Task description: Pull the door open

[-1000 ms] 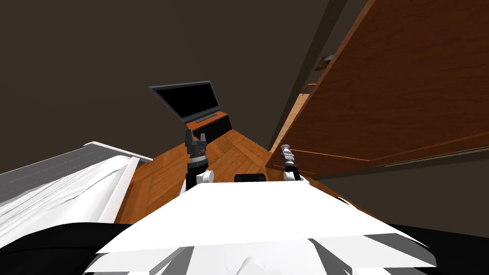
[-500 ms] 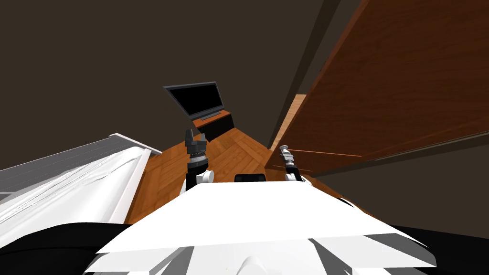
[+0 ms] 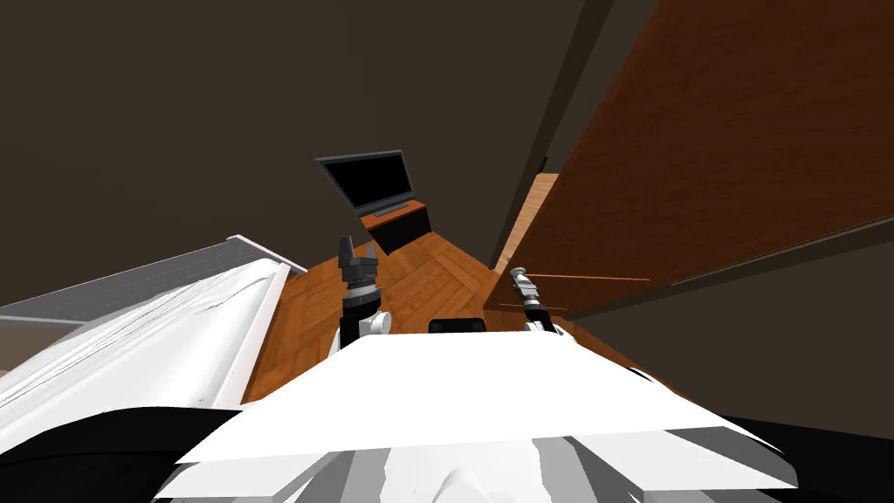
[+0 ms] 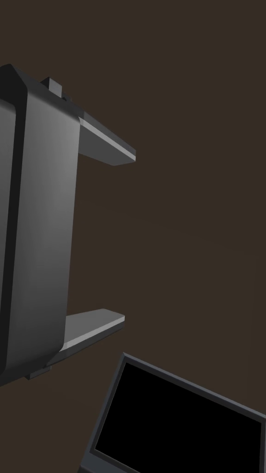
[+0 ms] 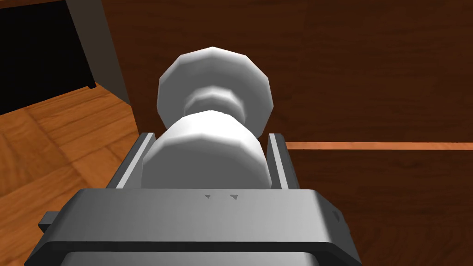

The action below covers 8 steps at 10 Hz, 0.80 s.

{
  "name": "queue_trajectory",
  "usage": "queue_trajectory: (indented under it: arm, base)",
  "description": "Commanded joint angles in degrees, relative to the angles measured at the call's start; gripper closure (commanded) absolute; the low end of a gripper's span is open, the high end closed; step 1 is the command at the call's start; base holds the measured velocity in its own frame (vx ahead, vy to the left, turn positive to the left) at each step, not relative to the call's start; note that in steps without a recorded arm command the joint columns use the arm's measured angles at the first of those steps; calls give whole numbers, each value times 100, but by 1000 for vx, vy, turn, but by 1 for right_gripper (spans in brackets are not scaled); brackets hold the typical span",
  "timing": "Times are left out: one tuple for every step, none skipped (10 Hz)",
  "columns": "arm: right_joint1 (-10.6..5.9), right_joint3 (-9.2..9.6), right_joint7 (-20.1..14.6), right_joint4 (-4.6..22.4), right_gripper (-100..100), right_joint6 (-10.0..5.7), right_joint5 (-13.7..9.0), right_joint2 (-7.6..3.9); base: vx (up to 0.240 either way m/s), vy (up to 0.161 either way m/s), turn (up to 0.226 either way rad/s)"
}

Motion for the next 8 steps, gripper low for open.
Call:
queue_trajectory:
  arm:
    - [67, 117, -135, -15, 100, -140, 67, -94]
    - [119, 191, -217, -38, 100, -213, 108, -157]
    - [171, 266, -300, -61, 100, -287, 149, -220]
    - [222, 338, -381, -84, 100, -358, 189, -282]
    - [269, 404, -454, -104, 100, -424, 225, -338]
    - [308, 461, -517, -122, 100, -480, 257, -387]
    - [349, 520, -582, -140, 100, -537, 289, -436]
    - [311, 495, -523, -85, 100, -489, 276, -379]
  base:
    - [-200, -71, 89]
    - [-221, -55, 120]
    - [-224, -50, 84]
    - [-200, -55, 74]
    - [-181, -67, 73]
    - [-198, -70, 80]
    - [-203, -43, 68]
    - [-87, -14, 11]
